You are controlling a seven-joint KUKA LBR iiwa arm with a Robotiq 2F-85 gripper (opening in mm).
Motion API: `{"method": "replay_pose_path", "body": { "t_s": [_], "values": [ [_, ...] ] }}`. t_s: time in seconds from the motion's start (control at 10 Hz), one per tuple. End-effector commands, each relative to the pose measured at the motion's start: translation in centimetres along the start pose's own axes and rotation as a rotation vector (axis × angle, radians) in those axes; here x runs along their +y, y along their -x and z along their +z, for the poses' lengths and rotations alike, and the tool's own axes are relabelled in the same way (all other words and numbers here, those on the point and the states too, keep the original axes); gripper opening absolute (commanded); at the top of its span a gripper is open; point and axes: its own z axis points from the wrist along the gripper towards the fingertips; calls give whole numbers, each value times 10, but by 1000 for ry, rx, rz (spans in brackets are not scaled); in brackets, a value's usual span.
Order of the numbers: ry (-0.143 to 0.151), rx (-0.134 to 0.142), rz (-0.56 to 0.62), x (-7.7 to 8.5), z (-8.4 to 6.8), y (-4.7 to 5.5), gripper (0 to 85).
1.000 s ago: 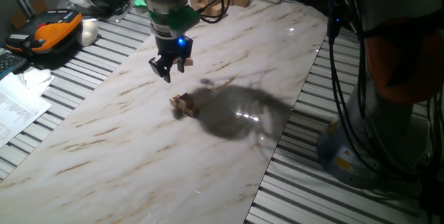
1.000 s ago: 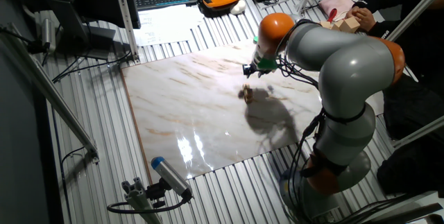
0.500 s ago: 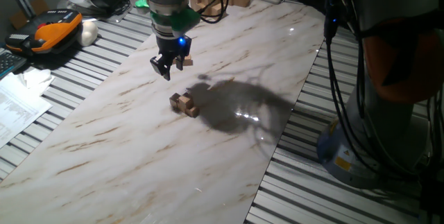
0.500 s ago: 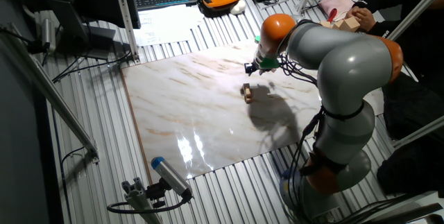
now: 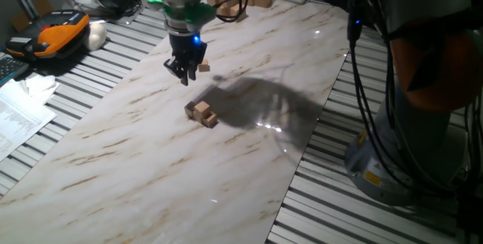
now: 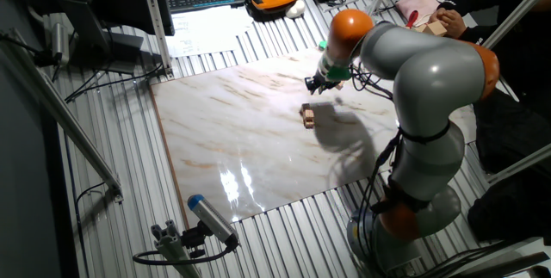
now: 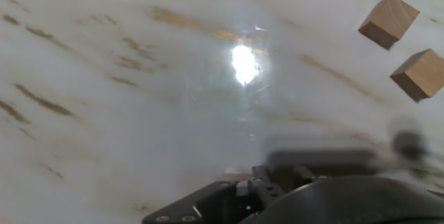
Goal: Stack the blocks into a pyramid shape
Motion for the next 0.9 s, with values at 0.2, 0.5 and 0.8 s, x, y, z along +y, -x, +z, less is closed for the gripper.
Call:
{"method": "replay_pose_path", "body": {
  "t_s": [0.2,0.5,0.8],
  "values": [
    [-8,-1,105,0,0,0,170],
    [-35,-29,134,0,0,0,170],
    [-38,-33,49,-3,0,3,340]
  ]
}}
